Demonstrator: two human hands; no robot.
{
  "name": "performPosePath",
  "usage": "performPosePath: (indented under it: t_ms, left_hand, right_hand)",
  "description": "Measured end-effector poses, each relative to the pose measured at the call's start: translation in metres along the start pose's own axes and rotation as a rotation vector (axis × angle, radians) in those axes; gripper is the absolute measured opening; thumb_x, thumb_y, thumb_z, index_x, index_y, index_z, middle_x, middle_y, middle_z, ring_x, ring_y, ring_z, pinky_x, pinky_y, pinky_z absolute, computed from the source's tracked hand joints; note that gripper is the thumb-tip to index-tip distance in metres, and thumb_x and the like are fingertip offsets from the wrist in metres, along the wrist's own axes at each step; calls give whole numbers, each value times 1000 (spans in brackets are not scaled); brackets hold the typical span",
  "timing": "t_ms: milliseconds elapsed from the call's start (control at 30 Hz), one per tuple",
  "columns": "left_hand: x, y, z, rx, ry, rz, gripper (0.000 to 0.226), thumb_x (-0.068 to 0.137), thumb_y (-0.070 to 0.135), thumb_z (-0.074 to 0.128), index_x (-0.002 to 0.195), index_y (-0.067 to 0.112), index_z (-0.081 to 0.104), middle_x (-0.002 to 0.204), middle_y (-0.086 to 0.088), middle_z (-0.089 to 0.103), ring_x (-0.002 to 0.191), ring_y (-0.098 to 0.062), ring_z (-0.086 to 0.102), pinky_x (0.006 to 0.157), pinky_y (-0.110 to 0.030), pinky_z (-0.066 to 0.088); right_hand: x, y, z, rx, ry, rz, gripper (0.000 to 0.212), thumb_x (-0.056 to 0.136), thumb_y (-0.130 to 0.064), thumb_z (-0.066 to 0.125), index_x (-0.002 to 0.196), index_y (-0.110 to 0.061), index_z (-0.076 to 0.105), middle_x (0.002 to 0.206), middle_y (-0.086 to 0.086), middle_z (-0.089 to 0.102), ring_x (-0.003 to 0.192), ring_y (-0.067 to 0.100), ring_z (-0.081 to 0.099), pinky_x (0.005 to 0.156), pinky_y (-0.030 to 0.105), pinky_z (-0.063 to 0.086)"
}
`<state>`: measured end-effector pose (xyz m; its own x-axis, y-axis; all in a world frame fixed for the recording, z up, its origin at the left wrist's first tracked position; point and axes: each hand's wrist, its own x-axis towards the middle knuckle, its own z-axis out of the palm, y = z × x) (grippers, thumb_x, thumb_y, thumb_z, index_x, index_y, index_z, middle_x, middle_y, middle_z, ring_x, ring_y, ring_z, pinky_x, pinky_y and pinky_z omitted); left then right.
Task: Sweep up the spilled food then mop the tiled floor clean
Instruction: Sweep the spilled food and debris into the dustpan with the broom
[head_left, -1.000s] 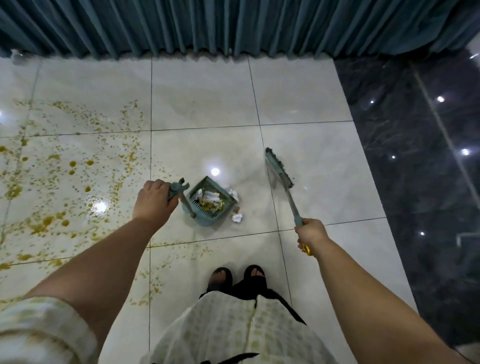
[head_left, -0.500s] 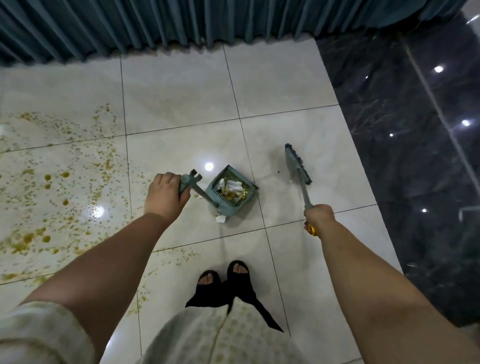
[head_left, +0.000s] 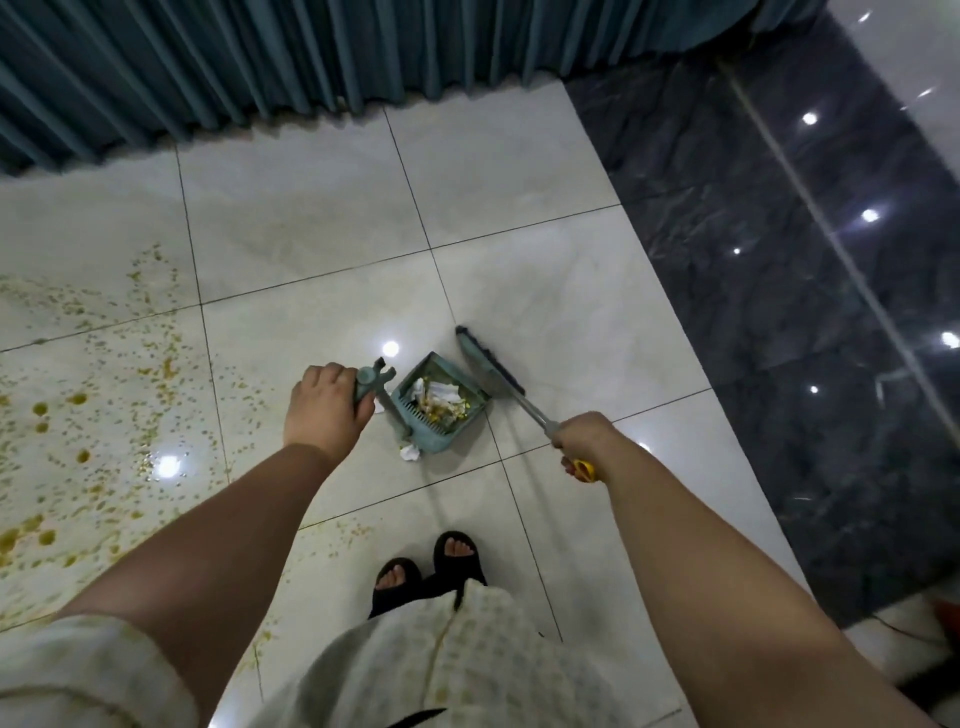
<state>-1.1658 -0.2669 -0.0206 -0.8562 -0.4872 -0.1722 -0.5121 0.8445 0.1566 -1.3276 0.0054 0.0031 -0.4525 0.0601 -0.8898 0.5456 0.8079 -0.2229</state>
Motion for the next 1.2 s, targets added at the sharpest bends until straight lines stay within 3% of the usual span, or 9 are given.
performPosePath:
  t_ms: [100,300,500,600,800,1000,1200]
  left_hand:
    - [-7,6,-2,-21,-1,-16,30,89,29,61,101,2,64,99,-17,62,97,-37,52,79,-44,45]
    - [-25,5,-2,11,20,-90,33,90,34,58,99,3,64,97,-15,62,95,-36,53,77,-42,45]
    - [-47,-19,8,13,29,-143,33,91,35,54,102,5,63,100,-13,61,98,-35,52,81,-43,45]
    - [-63,-39,7,-3,48,-158,33,91,34,55,101,3,63,100,-15,61,99,-36,52,82,-45,45]
    - [-107,-100,-4,-27,70,-144,33,91,34,56,104,4,63,102,-13,61,100,-35,51,84,-44,43]
    - [-165,-170,-18,-96,121,-146,31,92,31,56,105,4,62,103,-12,60,100,-32,48,88,-41,42]
    - [-202,-232,-26,-106,129,-139,30,93,31,55,103,3,61,100,-12,59,99,-31,48,85,-40,42]
  right_hand:
    - [-12,1,-25,-1,47,-30,18,91,-16,57,81,-1,57,67,14,54,44,19,48,35,15,38]
    - [13,0,-13,52,59,-89,23,92,-7,56,113,2,60,70,15,55,49,22,50,38,20,42]
    - [44,22,38,-151,35,-99,37,89,1,54,126,3,54,77,18,58,55,25,57,54,29,49]
    - [32,34,63,-207,6,-89,33,91,-1,52,123,0,56,78,18,59,52,23,57,43,24,45]
    - [-16,45,120,-151,-68,-97,28,89,-4,54,115,1,63,73,17,58,53,24,54,54,29,47]
    - [-51,57,187,-41,-45,-84,20,91,-9,55,106,-1,65,81,18,58,59,23,54,51,26,46]
    - [-80,73,252,14,-70,-79,18,92,-7,54,102,5,62,79,17,52,51,23,47,41,21,39]
